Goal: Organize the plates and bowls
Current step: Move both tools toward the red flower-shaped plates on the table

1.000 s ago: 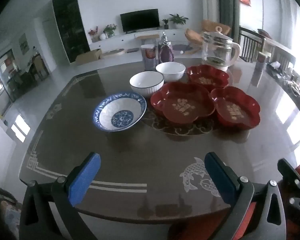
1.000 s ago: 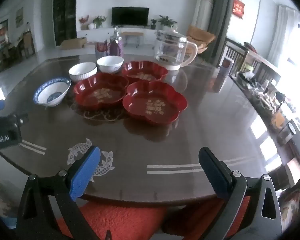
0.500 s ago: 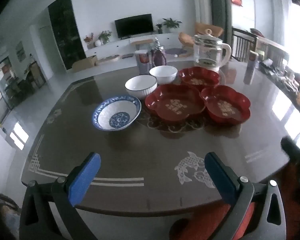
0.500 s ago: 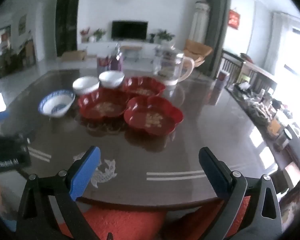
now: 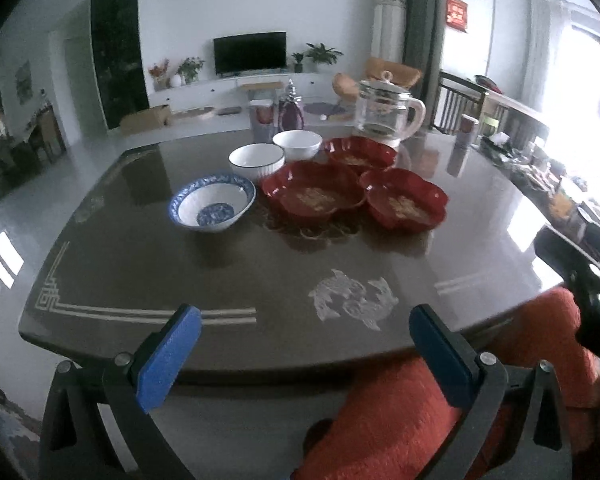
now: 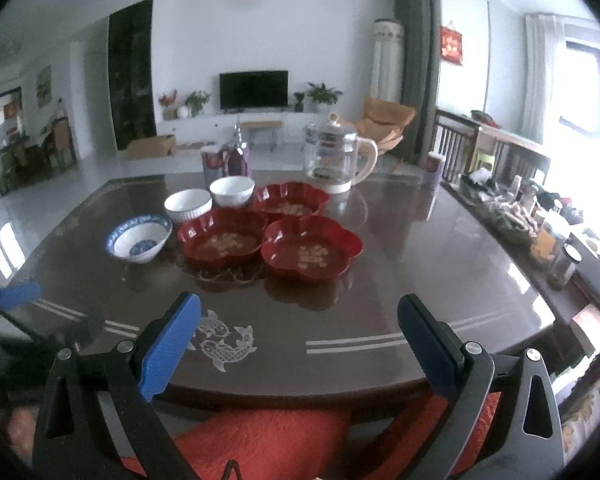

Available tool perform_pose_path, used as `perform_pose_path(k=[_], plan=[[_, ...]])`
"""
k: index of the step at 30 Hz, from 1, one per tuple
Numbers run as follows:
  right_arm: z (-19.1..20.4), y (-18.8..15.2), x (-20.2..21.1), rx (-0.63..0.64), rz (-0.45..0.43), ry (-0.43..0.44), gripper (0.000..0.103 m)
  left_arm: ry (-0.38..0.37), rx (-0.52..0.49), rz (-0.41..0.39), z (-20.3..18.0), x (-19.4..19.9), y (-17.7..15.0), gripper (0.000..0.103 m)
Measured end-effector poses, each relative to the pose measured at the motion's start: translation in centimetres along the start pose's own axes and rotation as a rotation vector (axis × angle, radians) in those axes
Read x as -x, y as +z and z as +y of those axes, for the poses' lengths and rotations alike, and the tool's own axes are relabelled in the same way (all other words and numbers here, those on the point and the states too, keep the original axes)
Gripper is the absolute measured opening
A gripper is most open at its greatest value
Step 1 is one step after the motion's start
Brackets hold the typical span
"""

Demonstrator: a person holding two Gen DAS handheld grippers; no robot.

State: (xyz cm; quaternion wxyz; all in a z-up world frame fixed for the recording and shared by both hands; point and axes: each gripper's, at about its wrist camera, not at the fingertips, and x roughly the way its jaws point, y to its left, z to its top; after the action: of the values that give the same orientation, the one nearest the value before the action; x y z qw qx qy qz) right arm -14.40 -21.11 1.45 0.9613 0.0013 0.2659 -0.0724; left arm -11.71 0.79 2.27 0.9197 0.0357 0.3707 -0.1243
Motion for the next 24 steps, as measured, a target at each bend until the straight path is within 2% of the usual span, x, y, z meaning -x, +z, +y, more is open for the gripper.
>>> perform_pose_path(k=[3,6,10,12,18,21,24], plan=[[0.5,-0.4,0.6,0.025,-0.011,0.011,0.100,-0.005,-0.001,-0.061,-0.2,1.9,-0.3,0.103],[0.6,-0.6,0.7,0.039,-0.015,0.031,0.100,-0.009,0.002,-0.078,-0.4,2.4,-0.2,0.103],[-0.1,-0.9,0.4,0.034,-0.023,0.053,0.100,-0.079,0.001,0.005,-1.2,1.5,-0.3,0.103],[-0.7,-1.1,0.3,0.025,-0.025,0.055,0.100,-0.087,0.005,0.042,-1.7,1.3,-0.6,0.103],[-2.7,-1.9,0.2,0.034,-0.041,0.071,0.100,0.003,0.024,0.068,-3.1,1.7,-0.5,0.103],[-4.0,-2.4,-0.3,0.027,-0.021,0.103,0.100,0.035,0.060,0.121,-4.0,1.3,-0.2,0.103],[-5.4,-3.1,-0.9,0.007,0.005,0.136,0.100,0.079,0.105,0.130,-4.2,1.5,0.5,0.103]])
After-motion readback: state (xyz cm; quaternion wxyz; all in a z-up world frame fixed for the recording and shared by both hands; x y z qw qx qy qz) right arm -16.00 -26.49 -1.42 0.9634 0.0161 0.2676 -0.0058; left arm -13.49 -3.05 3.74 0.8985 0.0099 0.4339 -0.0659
